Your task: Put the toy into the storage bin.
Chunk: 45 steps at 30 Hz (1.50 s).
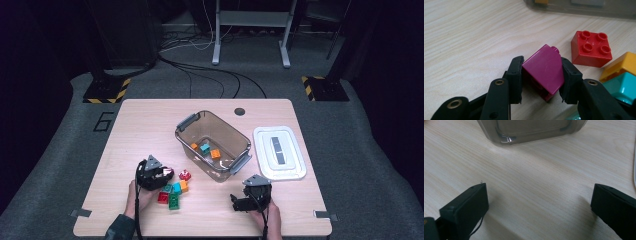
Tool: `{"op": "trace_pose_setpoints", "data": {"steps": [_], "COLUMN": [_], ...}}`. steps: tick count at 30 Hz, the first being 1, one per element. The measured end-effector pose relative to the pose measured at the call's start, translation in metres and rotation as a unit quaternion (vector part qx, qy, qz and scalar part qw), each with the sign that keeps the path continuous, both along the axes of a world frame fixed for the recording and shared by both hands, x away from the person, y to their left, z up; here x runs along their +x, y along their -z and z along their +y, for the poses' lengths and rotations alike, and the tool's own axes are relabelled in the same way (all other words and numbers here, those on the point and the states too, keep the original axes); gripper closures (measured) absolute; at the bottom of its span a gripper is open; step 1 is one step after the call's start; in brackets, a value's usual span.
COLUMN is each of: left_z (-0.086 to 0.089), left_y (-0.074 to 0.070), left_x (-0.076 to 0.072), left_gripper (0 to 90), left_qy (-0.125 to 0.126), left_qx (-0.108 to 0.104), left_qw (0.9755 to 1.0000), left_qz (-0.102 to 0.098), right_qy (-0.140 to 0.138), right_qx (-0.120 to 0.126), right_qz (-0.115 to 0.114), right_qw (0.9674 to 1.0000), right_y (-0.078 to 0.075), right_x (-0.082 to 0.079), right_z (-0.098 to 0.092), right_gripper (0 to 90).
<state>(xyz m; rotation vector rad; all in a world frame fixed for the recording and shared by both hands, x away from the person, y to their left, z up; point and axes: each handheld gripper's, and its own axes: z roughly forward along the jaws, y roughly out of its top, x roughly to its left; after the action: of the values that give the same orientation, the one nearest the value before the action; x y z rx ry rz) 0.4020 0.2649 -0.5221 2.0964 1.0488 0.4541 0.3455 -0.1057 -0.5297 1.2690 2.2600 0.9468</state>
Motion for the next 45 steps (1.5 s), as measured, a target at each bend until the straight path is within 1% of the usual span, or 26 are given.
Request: {"op": "trace_pose_setpoints", "data": {"steps": [1, 3, 7, 12, 18, 20, 21, 24, 27, 29, 33, 35, 39, 45], "left_z": [0.0, 0.002, 0.004, 0.006, 0.01, 0.011, 0.011, 0.013, 0.014, 0.016, 0.016, 0.016, 0.014, 0.01], "left_y": [0.0, -0.001, -0.004, -0.01, -0.02, -0.023, -0.025, -0.03, -0.037, -0.041, -0.05, -0.055, -0.065, -0.079], "left_x": [0.0, -0.001, -0.002, -0.003, -0.003, -0.003, -0.003, -0.003, -0.003, -0.002, -0.002, -0.001, 0.001, 0.004], "left_gripper": [59.2, 59.2, 59.2, 59.3, 59.3, 59.3, 59.3, 59.3, 59.3, 59.3, 59.3, 59.3, 59.3, 59.3], "left_qy": [-0.001, -0.004, -0.009, -0.007, -0.012, -0.011, -0.011, -0.01, -0.013, -0.012, -0.014, -0.008, -0.006, -0.001], "left_qx": [-0.007, -0.013, -0.019, -0.012, -0.022, -0.019, -0.021, -0.019, -0.023, -0.022, -0.026, -0.02, -0.022, -0.023], "left_qw": [1.0, 0.9999, 0.9998, 0.9999, 0.9995, 0.9995, 0.9994, 0.9994, 0.9991, 0.999, 0.9986, 0.9987, 0.998, 0.9972], "left_qz": [0.0, 0.0, -0.006, -0.009, -0.019, -0.023, -0.023, -0.027, -0.034, -0.036, -0.045, -0.047, -0.058, -0.071], "right_qy": [-0.001, 0.0, -0.002, -0.001, -0.001, 0.0, 0.0, 0.0, 0.0, 0.0, 0.0, 0.0, 0.0, 0.0], "right_qx": [0.0, 0.0, -0.001, 0.0, 0.0, 0.001, 0.0, 0.0, 0.0, 0.0, 0.0, 0.0, 0.0, 0.0], "right_qz": [0.0, 0.0, -0.001, 0.0, 0.001, 0.001, 0.001, 0.0, 0.0, 0.0, 0.0, 0.0, 0.0, 0.0], "right_qw": [1.0, 1.0, 1.0, 1.0, 1.0, 1.0, 1.0, 1.0, 1.0, 1.0, 1.0, 1.0, 1.0, 1.0], "right_y": [0.0, 0.0, 0.0, 0.0, 0.0, 0.0, 0.0, 0.0, 0.0, 0.0, 0.0, 0.0, 0.0, 0.0], "right_x": [0.0, 0.0, 0.0, 0.0, 0.0, 0.0, 0.0, 0.0, 0.0, 0.0, 0.0, 0.0, 0.0, 0.0], "right_z": [0.0, 0.0, 0.0, 0.0, 0.0, 0.0, 0.0, 0.0, 0.0, 0.0, 0.0, 0.0, 0.0, 0.0], "right_gripper": [0.4, 0.4, 0.4, 0.4, 0.4, 0.4, 0.4, 0.4, 0.4, 0.4, 0.4, 0.4, 0.4, 0.4]}}
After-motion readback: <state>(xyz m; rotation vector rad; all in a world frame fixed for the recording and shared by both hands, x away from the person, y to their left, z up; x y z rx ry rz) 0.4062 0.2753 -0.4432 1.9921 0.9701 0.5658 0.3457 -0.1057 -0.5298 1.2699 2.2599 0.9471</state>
